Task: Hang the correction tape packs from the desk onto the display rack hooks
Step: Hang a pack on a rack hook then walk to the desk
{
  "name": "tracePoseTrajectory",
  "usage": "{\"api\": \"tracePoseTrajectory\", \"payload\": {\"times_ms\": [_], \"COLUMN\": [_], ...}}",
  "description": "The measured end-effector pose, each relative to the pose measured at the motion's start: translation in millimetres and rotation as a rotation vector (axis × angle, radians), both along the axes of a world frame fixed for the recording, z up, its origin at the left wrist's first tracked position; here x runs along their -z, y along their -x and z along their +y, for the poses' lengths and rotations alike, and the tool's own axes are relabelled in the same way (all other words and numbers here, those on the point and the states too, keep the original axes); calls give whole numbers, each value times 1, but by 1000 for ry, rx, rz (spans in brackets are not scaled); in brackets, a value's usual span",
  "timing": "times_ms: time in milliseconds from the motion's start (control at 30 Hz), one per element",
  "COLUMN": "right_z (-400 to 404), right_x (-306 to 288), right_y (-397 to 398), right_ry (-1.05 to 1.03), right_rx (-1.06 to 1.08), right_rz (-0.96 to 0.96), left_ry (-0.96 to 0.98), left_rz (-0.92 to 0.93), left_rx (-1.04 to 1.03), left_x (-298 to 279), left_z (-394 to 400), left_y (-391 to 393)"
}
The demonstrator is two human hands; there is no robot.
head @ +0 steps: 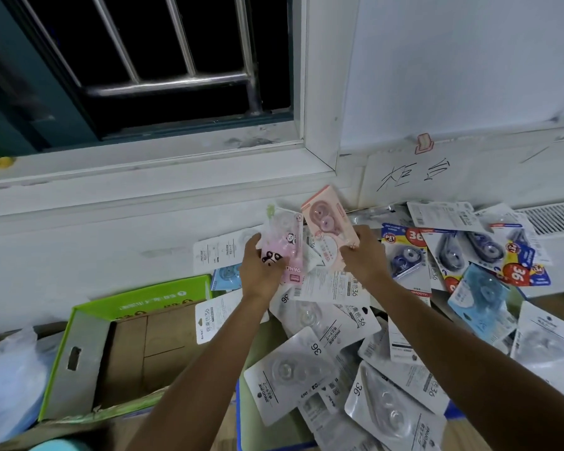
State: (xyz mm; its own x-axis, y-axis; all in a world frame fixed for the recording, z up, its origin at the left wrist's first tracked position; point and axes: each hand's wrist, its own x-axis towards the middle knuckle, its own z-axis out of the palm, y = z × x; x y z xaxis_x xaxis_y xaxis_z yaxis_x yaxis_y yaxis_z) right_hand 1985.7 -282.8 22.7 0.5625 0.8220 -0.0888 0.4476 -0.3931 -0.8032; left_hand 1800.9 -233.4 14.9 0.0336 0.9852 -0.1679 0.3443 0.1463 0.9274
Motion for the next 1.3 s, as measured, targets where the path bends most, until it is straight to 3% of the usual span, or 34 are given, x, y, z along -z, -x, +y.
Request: {"api": "tracePoseTrajectory", "payload": {"times_ms": [167, 433, 667, 833, 1067, 1300], "right_z": [-13, -24, -50, -85, -190, -336], "right_x": [-5, -10, -24, -43, -49, -61], "right_y": [-7, -18, -29, -35, -40, -36], "right_ry": [-65, -146, -289, -299, -421, -637], "right_rx": [45, 66, 199, 252, 567, 834], "right_rz": [11, -20, 287, 319, 373, 403], "left_ry": [-31, 57, 266, 382, 352, 309], "left_rz": [22, -147, -536, -658, -469, -389], "left_rx": [-19, -25, -77, 128, 481, 821], "left_x": [-3, -3, -15, -30, -46, -60], "left_z": [2, -6, -17, -23, -60, -173], "left_y": [1, -10, -14, -16, -51, -118]}}
